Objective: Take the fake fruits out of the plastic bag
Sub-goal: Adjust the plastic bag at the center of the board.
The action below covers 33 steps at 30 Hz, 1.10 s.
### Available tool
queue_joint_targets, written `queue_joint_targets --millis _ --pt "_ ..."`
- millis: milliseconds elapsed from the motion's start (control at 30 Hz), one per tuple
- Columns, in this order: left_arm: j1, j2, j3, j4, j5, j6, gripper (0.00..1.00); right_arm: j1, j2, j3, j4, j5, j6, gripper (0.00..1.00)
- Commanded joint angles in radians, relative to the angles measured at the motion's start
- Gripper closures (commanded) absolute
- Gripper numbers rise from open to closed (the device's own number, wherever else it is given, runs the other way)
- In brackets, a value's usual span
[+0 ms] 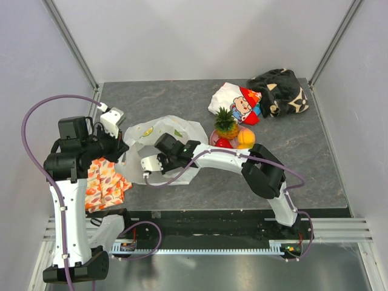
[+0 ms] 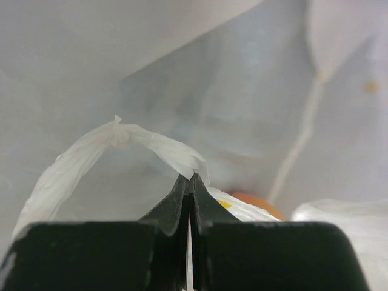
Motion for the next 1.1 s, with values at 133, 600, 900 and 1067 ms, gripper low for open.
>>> queue_joint_targets --millis 133,600,900,1067 --pt "-0.001 0.013 0.107 0.122 -0.071 -0.058 0.98 -0.093 -0.134 0.241 0.026 -0.067 0.146 1.0" --pt "-0.002 0.048 0.32 0.065 -0.125 0.017 0.98 -0.202 -0.279 0.26 0.067 -0.156 0.319 0.99" --pt "-0.001 -0.122 -0.102 -0.003 -0.048 0.032 0.99 -0.197 -0.42 -0.24 0.047 -0.136 0.341 0.96" --pt "-0.002 -0.102 -0.117 -0.003 -0.012 0.011 0.98 -0.197 -0.497 -0.215 -0.006 -0.13 0.357 0.42"
